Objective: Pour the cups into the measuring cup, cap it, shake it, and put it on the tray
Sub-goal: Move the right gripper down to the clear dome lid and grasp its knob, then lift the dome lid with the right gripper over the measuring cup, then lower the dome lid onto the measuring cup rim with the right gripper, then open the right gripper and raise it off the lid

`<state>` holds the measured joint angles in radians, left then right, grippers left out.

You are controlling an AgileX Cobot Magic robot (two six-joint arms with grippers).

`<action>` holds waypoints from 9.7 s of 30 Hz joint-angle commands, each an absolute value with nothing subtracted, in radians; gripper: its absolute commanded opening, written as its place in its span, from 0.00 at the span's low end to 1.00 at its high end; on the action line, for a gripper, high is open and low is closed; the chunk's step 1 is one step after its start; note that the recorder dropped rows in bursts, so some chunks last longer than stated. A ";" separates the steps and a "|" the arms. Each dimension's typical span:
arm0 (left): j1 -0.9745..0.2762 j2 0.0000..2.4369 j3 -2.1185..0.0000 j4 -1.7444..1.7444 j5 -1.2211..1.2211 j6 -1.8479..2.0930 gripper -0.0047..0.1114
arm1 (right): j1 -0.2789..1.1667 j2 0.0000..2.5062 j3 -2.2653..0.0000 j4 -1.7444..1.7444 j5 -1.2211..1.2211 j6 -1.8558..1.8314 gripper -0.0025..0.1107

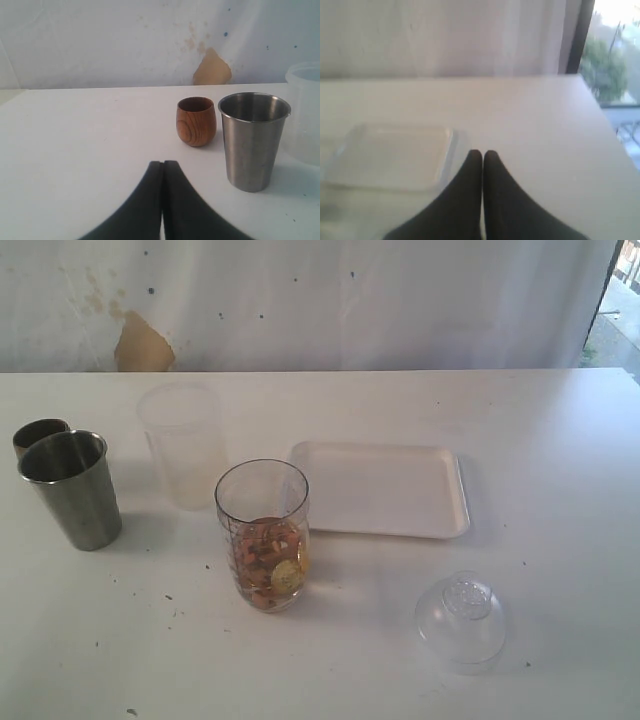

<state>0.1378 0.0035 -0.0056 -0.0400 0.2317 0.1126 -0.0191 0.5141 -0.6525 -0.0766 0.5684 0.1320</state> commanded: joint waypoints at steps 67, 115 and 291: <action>0.138 0.000 0.000 -0.039 0.233 0.109 0.04 | 0.350 1.605 -1.317 0.015 1.221 -0.059 0.02; 0.138 0.000 0.000 -0.039 0.233 0.109 0.04 | 0.608 1.773 -1.747 0.097 1.221 0.097 0.02; 0.138 0.000 0.000 -0.039 0.233 0.109 0.04 | 0.619 1.740 -1.743 0.107 1.106 0.026 0.53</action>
